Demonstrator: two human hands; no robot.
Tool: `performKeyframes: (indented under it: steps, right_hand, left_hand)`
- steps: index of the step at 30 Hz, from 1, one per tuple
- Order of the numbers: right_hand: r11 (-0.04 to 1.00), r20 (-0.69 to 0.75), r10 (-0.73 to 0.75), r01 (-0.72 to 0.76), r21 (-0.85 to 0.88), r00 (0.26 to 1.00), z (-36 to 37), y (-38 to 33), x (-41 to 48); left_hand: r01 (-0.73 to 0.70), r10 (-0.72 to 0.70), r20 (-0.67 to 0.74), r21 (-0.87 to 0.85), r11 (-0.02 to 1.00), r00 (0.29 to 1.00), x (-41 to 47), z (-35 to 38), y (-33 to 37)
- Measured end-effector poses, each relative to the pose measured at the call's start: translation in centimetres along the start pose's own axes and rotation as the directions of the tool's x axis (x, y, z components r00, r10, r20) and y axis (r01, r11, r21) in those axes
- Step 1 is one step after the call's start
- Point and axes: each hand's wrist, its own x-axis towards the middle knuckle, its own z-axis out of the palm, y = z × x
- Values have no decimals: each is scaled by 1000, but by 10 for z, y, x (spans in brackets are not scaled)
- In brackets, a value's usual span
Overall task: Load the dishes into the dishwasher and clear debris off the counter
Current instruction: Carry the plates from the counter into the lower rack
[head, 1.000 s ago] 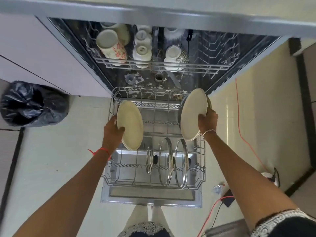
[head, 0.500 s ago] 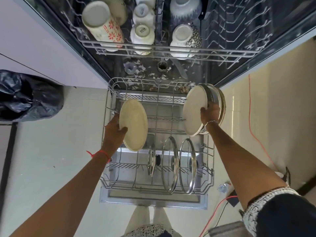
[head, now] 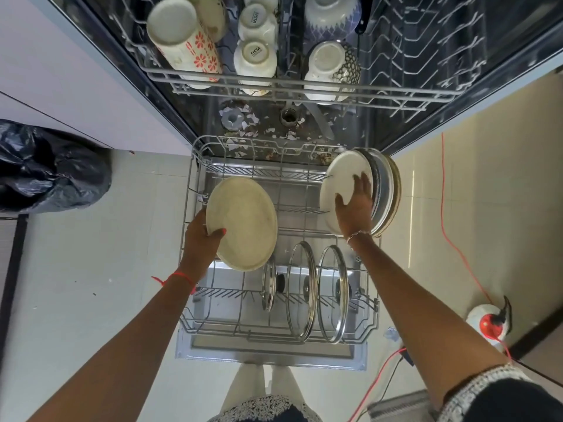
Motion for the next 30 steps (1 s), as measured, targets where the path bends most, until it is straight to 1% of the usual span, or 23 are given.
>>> performKeyframes:
  steps: [1,3,4,6,7,8,10,11,12,13,15,17,19,20,21,22,24,26,27,28,30]
  right_hand:
    - [999,17,-34,34,29,999,3,-3,-7]
    - [991,106,-29,15,137,994,11,-12,-21]
    - [980,188,9,-47,194,982,15,-17,-27]
    - [935,356,115,-222,276,927,20,-28,-36]
    - [891,416,168,-318,323,893,21,-34,-39]
    - [827,467,212,-413,382,858,22,-38,-41]
    - [665,568,264,-574,478,779,20,-46,-43]
    - [595,606,280,-630,499,744,18,-49,-43]
    - [550,633,287,-664,506,719,17,-51,-43]
    - [532,649,284,-679,506,706,14,-53,-42]
    - [532,647,259,-665,524,717,9,-57,-41]
    - [541,593,243,-615,573,767,1,-61,-38]
    - [604,462,269,-522,602,845,-7,-65,-32]
    - [640,382,272,-462,614,883,-11,-67,-29]
    - [671,301,270,-403,623,914,-14,-68,-25]
    - [698,227,272,-353,623,935,-18,-69,-21]
    - [777,76,264,-258,574,962,-21,-68,-13]
    - [866,-74,239,-178,468,968,-19,-62,-4]
    - [899,-135,216,-142,415,967,-17,-58,0]
    - [923,-180,190,-114,368,965,-15,-53,4]
    - [952,-227,150,-79,296,962,-12,-45,11]
  left_hand:
    - [28,-28,-2,-53,998,1000,-2,-1,0]
    - [93,-93,4,-166,982,996,-7,-3,-1]
    - [125,-126,9,-212,969,992,-9,-4,-1]
    - [179,-174,43,-286,941,984,-14,-7,-1]
    - [202,-188,74,-314,928,979,-15,-8,-1]
    - [222,-195,112,-336,915,974,-16,-9,-1]
    - [250,-193,186,-365,897,963,-16,-11,-1]
    - [260,-189,215,-378,889,958,-16,-12,-1]
    - [269,-187,237,-385,883,953,-15,-13,-1]
    - [277,-185,258,-388,879,948,-13,-14,-2]
    - [293,-193,280,-378,878,940,-10,-14,-1]
    - [282,-206,253,-319,905,945,-6,-12,0]
    - [210,-168,196,-218,953,966,1,-10,-5]
    - [138,-115,188,-117,983,976,5,-11,-12]
    - [51,-55,197,26,998,979,11,-12,-22]
    - [-26,-17,217,193,981,976,17,-15,-34]
    - [-120,-14,257,498,859,966,32,-21,-61]
    - [-182,-45,298,689,701,954,47,-27,-86]
    - [-208,-50,311,736,644,949,53,-30,-94]
    - [-212,-46,304,758,617,952,58,-32,-100]
    - [-213,-41,281,810,546,959,63,-32,-109]
